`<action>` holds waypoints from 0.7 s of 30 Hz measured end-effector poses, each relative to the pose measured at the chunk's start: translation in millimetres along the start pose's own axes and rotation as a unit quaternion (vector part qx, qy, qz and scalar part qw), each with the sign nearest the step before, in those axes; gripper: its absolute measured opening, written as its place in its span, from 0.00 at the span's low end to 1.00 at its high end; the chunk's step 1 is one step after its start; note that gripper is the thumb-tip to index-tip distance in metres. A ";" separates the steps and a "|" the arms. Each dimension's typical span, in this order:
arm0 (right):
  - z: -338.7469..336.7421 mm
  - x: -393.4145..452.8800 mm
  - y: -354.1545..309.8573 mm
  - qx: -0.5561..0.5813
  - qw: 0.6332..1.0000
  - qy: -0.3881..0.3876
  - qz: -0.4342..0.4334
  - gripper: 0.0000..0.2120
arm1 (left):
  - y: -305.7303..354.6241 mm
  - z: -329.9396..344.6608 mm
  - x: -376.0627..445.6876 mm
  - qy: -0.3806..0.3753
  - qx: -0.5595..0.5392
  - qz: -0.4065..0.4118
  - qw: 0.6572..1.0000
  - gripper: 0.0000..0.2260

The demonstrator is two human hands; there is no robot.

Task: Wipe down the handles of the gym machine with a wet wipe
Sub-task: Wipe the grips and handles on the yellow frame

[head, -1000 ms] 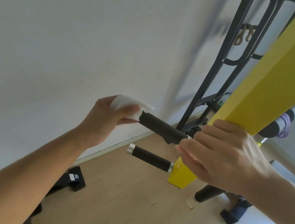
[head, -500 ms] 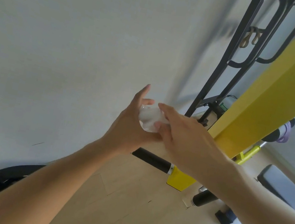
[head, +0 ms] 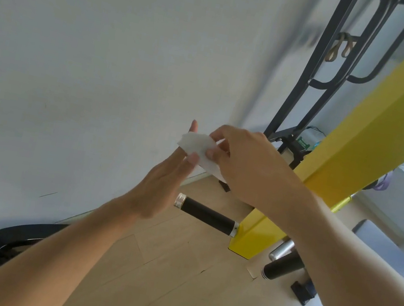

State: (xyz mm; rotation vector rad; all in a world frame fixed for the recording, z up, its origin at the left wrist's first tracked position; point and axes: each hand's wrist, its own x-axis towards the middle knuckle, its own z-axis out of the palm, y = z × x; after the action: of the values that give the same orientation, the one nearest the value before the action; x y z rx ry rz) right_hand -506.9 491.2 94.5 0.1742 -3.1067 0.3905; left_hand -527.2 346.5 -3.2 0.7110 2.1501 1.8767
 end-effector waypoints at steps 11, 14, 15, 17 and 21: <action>13.7 -21.7 -2.3 -0.178 0.983 -0.043 -0.015 0.18 | -5.3 12.4 8.9 0.037 -0.031 0.012 0.999 0.42; 14.2 -45.1 7.2 -0.391 0.915 -0.076 0.059 0.20 | -0.9 20.9 10.7 0.034 -0.011 0.018 0.999 0.45; 15.9 -52.4 9.4 -0.442 0.889 -0.092 0.077 0.22 | 0.9 23.8 11.3 0.031 -0.010 0.018 0.999 0.46; 19.3 -58.1 14.1 -0.458 0.881 -0.081 0.081 0.26 | 4.1 28.3 12.4 0.025 -0.013 0.016 0.999 0.46; 31.0 -42.7 14.8 -0.310 0.951 -0.001 0.003 0.31 | 4.3 28.2 14.6 0.014 -0.027 0.011 0.999 0.47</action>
State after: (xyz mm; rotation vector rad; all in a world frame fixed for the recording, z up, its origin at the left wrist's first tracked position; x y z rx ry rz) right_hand -465.8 502.5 60.0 0.1511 -3.0444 -0.5865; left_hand -526.1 378.5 -1.5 0.7043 2.1078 1.9585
